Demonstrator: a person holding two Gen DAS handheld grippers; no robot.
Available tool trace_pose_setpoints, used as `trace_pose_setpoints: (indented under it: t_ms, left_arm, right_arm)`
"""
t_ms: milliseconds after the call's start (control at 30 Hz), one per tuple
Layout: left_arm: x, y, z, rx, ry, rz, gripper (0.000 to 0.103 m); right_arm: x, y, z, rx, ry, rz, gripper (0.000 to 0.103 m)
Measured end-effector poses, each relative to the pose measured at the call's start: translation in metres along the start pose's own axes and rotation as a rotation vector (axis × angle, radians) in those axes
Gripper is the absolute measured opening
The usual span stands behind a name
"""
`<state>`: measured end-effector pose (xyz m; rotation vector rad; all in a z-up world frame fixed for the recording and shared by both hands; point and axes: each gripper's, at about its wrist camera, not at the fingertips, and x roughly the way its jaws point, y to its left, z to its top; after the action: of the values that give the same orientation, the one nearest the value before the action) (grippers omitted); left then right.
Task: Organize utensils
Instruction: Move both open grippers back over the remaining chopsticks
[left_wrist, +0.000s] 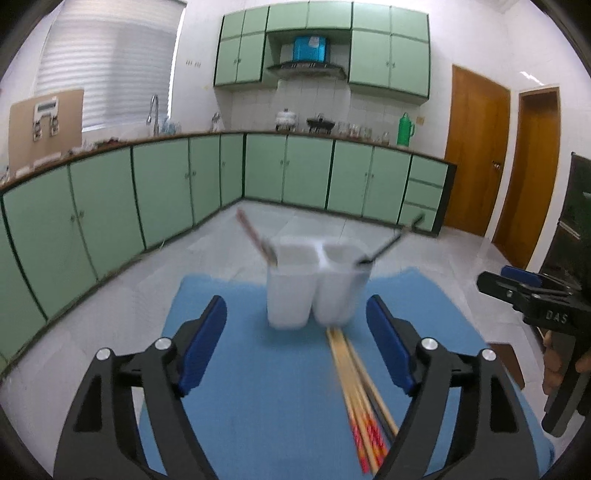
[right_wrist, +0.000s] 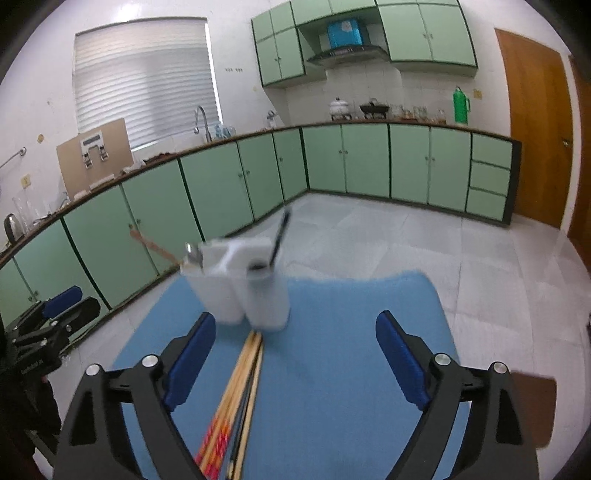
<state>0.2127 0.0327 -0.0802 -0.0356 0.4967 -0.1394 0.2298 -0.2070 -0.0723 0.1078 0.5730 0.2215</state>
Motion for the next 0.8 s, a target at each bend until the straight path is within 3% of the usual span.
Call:
trace_pose_setpoints:
  t_ms: [333, 467, 800]
  left_arm:
    - [0.011, 0.006, -0.086, 0.007, 0.219, 0.025, 0.084]
    - [0.020, 0.010, -0.113, 0.006, 0.304, 0.037, 0.084]
    - [0.023, 0.020, -0.146, 0.013, 0.389, 0.069, 0.085]
  right_arm:
    - [-0.002, 0.005, -0.088, 0.031, 0.082, -0.079, 0.097]
    - [0.008, 0.012, -0.115, 0.057, 0.154, -0.064, 0.097]
    - [0.020, 0.035, -0.166, 0.013, 0.268, -0.056, 0.095]
